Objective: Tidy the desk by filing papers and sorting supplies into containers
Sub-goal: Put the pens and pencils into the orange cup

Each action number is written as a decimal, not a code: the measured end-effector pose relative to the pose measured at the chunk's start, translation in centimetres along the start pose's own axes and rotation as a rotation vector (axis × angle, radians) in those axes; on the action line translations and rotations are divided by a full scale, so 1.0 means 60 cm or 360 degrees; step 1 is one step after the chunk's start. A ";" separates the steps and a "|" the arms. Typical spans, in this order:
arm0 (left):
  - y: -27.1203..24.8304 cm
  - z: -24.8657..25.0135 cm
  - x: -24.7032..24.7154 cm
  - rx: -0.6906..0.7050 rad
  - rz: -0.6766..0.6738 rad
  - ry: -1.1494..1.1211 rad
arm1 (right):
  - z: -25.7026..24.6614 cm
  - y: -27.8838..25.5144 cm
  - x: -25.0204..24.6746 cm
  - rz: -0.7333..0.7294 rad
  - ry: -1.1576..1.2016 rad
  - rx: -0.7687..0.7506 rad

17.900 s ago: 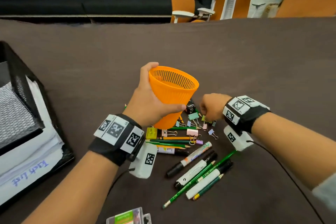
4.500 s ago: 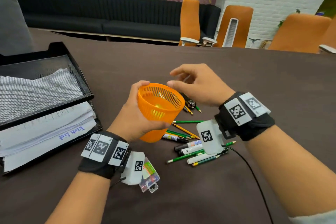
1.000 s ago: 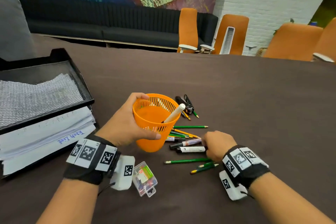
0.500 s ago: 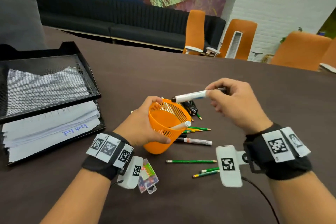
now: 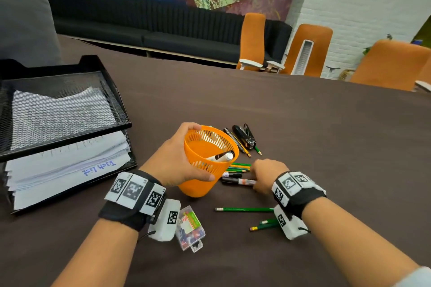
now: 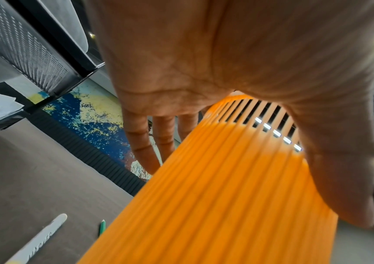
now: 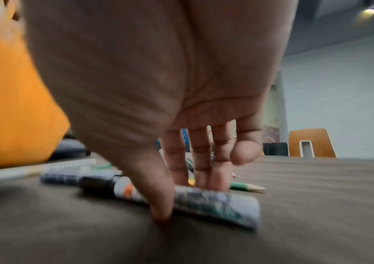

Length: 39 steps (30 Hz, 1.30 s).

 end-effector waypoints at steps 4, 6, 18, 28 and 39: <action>-0.001 -0.005 0.002 -0.0032 -0.0002 0.0008 | 0.011 -0.004 0.006 0.0041 -0.0070 0.0051; -0.001 -0.008 0.004 -0.0054 -0.0008 0.0023 | 0.030 -0.011 -0.003 0.0120 0.0228 0.0078; -0.010 0.026 0.024 0.0109 -0.0114 -0.0038 | 0.014 -0.191 -0.110 0.1199 0.1903 -0.0498; -0.008 0.007 -0.030 0.0070 0.0061 -0.0091 | -0.031 -0.154 -0.089 0.1190 0.2277 -0.0434; -0.017 -0.041 -0.103 -0.0049 0.0373 -0.0154 | -0.128 0.007 -0.006 0.0320 0.0216 -0.0290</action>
Point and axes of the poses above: each hand's wrist, its own y-axis towards the middle knuckle, its own x-axis out of the palm, z = x × y, the point moved 3 cm from there along y, towards the middle knuckle, and after that the axes turned 1 degree about y, right-handed, at the moved point
